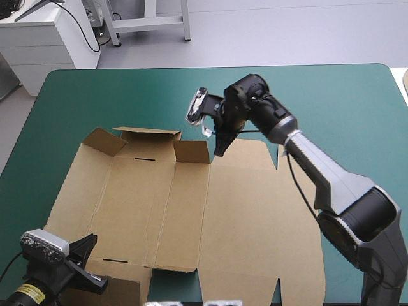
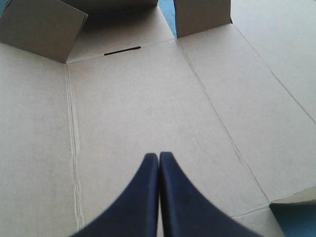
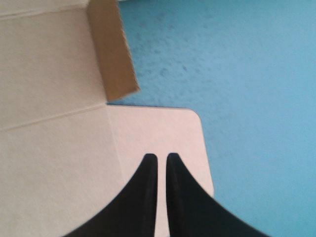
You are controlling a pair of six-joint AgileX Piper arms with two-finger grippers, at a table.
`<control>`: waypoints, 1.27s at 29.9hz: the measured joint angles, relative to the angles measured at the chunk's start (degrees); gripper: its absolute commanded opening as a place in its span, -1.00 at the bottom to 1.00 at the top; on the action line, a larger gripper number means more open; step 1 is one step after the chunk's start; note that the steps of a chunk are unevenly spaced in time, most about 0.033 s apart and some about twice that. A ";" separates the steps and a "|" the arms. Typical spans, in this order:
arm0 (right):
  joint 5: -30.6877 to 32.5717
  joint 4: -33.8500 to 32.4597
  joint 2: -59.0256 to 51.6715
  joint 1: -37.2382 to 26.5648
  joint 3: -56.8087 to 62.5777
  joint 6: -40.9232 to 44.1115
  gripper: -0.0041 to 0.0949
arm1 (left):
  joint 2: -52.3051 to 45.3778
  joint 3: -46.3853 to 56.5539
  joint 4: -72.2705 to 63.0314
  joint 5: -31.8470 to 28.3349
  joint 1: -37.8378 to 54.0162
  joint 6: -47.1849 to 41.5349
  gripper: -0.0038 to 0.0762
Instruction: Fold the box
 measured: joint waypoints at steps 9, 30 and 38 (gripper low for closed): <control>0.88 1.62 -14.38 -12.24 5.86 9.19 -0.91 | 0.00 0.00 0.00 0.00 0.00 0.00 -0.92; -3.50 8.78 -50.48 -36.34 54.21 14.69 -0.91 | 0.00 0.00 0.06 0.00 0.00 0.00 -0.92; -5.70 9.62 -58.90 -39.38 61.88 18.62 -0.91 | 1.23 -1.65 3.65 0.51 0.00 -3.29 -0.92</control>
